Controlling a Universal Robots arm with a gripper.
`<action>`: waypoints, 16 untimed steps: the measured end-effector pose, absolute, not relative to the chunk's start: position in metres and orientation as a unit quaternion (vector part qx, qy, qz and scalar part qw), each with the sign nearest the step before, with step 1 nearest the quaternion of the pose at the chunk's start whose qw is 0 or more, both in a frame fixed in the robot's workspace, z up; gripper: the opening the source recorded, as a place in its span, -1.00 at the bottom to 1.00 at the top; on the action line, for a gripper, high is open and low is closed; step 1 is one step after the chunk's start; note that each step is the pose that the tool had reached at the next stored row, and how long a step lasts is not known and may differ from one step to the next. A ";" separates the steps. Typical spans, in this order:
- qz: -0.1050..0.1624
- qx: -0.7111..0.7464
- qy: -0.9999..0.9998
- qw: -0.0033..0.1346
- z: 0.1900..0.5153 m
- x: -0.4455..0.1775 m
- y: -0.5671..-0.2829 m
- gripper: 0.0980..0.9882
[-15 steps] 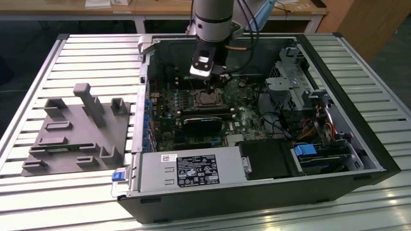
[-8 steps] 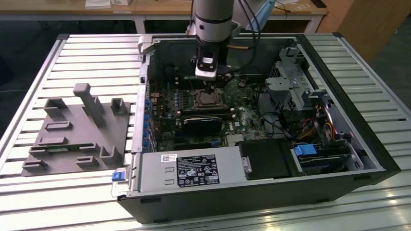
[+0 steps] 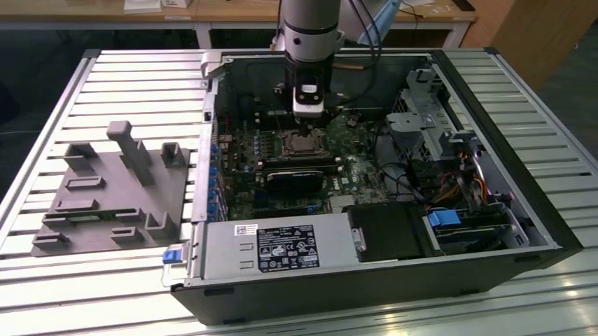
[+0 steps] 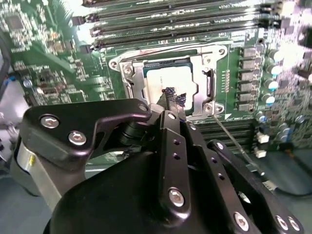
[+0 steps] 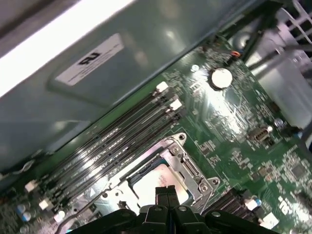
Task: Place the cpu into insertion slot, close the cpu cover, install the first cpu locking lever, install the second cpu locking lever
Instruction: 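Close the cpu cover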
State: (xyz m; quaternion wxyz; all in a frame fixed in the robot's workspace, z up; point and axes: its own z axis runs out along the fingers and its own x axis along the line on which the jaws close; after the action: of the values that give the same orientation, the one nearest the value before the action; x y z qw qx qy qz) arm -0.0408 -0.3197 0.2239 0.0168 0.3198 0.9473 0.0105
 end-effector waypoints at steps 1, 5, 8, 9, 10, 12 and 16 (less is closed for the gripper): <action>0.011 0.311 0.950 0.017 0.224 -0.041 -0.320 -0.99; 0.011 0.277 0.961 0.016 0.224 -0.041 -0.320 -0.99; 0.012 0.250 0.968 0.016 0.224 -0.041 -0.320 -0.99; 0.012 0.241 0.970 0.016 0.224 -0.041 -0.320 -0.99; 0.012 0.233 0.972 0.016 0.224 -0.041 -0.320 -0.99; 0.012 0.215 0.976 0.016 0.224 -0.041 -0.320 -0.99; 0.013 0.179 0.984 0.015 0.224 -0.041 -0.320 -0.99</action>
State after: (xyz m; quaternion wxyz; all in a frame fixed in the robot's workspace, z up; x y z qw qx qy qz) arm -0.0408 -0.3197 0.2235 0.0151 0.1794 0.9836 0.0128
